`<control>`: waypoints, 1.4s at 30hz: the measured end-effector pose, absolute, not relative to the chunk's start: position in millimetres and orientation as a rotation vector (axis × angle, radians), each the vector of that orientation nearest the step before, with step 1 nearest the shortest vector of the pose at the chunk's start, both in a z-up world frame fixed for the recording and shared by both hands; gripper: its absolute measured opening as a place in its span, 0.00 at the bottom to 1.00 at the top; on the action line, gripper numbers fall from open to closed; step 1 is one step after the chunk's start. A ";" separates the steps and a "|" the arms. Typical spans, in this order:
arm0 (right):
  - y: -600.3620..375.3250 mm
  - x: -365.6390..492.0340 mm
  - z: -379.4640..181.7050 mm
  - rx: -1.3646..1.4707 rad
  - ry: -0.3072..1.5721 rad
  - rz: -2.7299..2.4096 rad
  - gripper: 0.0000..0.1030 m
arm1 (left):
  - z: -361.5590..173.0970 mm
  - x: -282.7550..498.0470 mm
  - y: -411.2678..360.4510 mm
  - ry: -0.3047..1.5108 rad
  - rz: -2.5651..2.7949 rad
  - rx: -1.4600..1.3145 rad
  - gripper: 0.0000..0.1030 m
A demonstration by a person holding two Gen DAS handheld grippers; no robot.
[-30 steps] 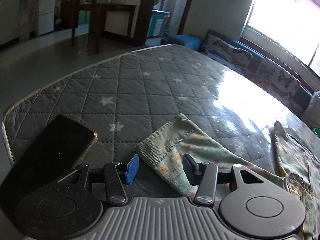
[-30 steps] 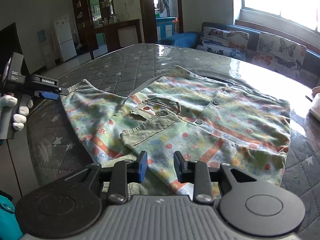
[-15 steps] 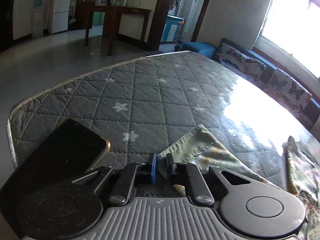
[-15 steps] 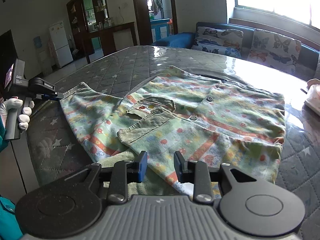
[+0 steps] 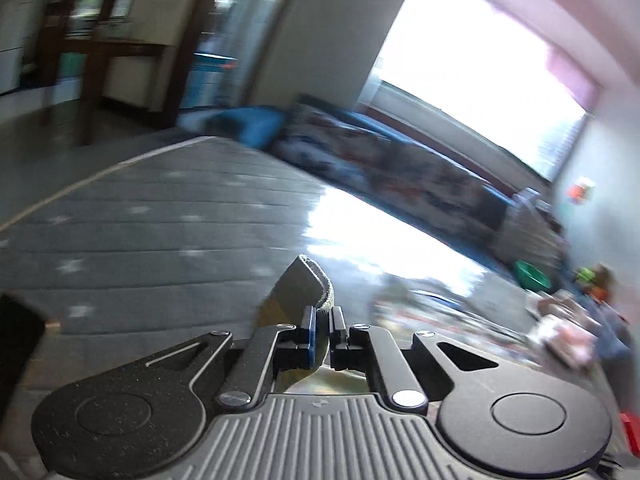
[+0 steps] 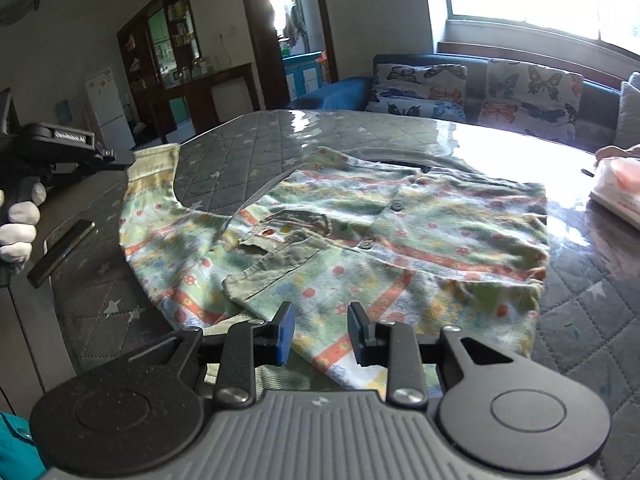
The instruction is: Fold clothes
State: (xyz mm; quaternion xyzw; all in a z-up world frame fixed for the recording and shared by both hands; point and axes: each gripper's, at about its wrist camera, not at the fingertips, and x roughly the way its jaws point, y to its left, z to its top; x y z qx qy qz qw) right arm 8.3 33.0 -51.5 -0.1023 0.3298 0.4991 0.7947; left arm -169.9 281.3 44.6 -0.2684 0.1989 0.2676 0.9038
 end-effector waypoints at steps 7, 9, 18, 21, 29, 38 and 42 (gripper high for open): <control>6.6 19.4 -51.0 -0.153 0.716 1.007 0.28 | 63.0 -114.6 219.4 0.425 0.217 -0.546 0.06; -1.0 22.2 -51.8 -0.134 0.723 0.986 0.28 | 60.6 -98.7 203.4 0.437 0.138 -0.546 0.06; -33.9 38.8 -52.0 -0.048 0.744 0.881 0.28 | 32.6 -50.5 155.0 0.553 -0.074 -0.502 0.06; -38.0 44.2 -51.5 -0.028 0.750 0.854 0.28 | 26.5 -54.8 152.5 0.585 -0.129 -0.489 0.09; -26.3 52.3 -55.9 0.003 0.785 0.873 0.28 | 18.3 -83.7 177.6 0.609 -0.057 -0.419 0.18; 7.7 65.0 -76.9 -0.042 0.848 0.893 0.28 | -11.7 -124.5 227.1 0.696 0.132 -0.443 0.19; 15.9 63.8 -78.9 -0.073 0.841 0.893 0.28 | -21.0 -132.4 234.2 0.729 0.141 -0.450 0.21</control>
